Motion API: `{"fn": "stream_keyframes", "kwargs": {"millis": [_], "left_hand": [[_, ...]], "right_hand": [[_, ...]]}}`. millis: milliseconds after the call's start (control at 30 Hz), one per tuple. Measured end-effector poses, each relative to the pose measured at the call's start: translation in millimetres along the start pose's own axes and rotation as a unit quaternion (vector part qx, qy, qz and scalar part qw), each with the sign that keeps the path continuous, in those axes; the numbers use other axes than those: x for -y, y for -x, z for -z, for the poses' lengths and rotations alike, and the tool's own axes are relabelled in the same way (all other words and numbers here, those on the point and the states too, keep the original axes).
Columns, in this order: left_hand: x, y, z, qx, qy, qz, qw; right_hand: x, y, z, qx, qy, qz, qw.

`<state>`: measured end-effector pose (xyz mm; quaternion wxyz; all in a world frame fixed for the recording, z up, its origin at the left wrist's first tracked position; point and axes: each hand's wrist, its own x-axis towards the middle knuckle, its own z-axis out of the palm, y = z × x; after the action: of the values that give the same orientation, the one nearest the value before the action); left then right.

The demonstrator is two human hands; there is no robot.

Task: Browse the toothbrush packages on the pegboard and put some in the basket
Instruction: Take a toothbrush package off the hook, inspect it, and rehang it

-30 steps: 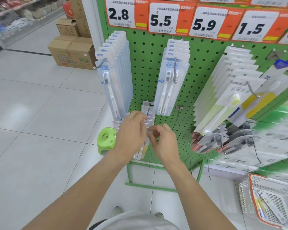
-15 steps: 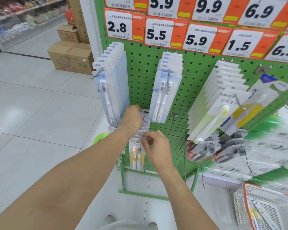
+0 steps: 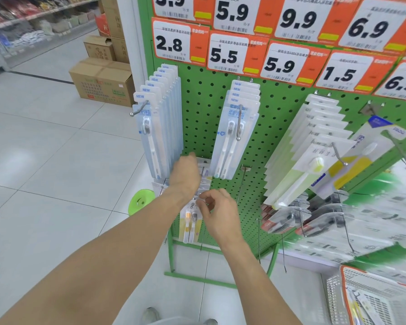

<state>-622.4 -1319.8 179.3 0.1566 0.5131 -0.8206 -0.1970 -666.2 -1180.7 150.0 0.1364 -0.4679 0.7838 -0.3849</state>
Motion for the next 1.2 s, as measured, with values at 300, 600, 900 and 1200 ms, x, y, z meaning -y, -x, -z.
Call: {"fn": "stream_keyframes", "kwargs": {"millis": [300, 600, 900, 1200], "left_hand": [[-7.1, 18.2, 17.7, -0.047, -0.03, -0.037, 0.998], [-18.8, 54.4, 38.6, -0.274, 0.233, -0.098, 0.928], [-44.8, 78.4, 93.4, -0.397, 0.382, -0.128, 0.824], [-47.1, 99.9, 141.7, -0.392, 0.508, -0.121, 0.757]], "right_hand": [[3.2, -3.1, -0.7, 0.003, 0.016, -0.014, 1.0], [2.3, -4.3, -6.3, -0.013, 0.024, -0.017, 0.999], [2.5, -2.0, -8.8, -0.028, 0.006, -0.029, 0.999], [10.3, 0.3, -1.5, -0.011, 0.013, -0.001, 1.0]]}}
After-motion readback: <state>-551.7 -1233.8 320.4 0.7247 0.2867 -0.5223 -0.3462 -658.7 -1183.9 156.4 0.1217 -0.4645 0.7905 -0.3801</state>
